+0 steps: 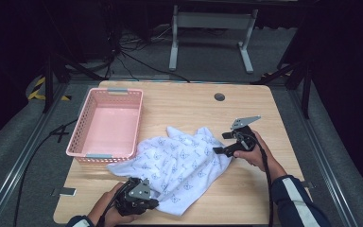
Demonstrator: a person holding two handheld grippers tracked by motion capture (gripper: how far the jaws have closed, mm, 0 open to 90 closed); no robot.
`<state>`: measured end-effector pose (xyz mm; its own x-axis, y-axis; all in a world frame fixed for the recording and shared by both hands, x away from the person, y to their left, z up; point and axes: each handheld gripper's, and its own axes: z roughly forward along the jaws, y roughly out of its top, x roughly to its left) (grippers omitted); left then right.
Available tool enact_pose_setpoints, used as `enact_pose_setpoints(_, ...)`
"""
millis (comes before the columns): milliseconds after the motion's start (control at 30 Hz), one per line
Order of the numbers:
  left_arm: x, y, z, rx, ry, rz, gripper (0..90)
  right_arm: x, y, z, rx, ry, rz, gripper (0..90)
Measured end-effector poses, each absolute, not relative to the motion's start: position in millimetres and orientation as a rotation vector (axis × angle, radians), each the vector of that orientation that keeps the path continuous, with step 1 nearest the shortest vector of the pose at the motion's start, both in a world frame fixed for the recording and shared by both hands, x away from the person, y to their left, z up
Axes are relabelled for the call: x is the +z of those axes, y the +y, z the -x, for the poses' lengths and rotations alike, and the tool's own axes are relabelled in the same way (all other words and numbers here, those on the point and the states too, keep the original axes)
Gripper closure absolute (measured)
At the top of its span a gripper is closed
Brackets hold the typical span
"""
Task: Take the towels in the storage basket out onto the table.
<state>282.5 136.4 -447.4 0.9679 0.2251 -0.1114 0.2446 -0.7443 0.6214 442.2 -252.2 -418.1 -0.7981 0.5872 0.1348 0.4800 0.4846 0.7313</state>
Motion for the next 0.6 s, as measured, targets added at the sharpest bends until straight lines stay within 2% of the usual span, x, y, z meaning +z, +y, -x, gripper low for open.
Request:
enact_pose_setpoints(267,-457.7,133.6,-285.5,-0.075,0.342,-2.439,86.8,-445.3,-227.1,-457.8,1.029,2.642,-0.979,16.4)
enact_pose_setpoints(300,-458.0,133.5,-286.6,-0.071,0.337,-2.438,86.8,-448.5,-225.2,-459.2,1.010,2.653,-0.982,19.1)
enact_pose_setpoints(367,-458.3,134.1,-287.0,-0.086,0.353,-2.443,86.8,-451.0,-223.8,-459.2,1.037,2.700,-0.958,32.3)
enact_pose_setpoints(433,-459.3,134.3,-288.1,-0.086,0.354,-2.427,86.8,-450.4,-222.1,-457.2,1.080,2.742,-0.928,54.0)
enact_pose_setpoints(533,-459.2,134.4,-289.0,-0.081,0.357,-2.430,86.6,-447.2,-220.3,-453.0,1.080,2.744,-0.910,74.6)
enact_pose_setpoints(600,-458.6,134.7,-289.2,-0.075,0.360,-2.438,86.6,-442.7,-221.1,-449.4,1.043,2.723,-0.875,79.7)
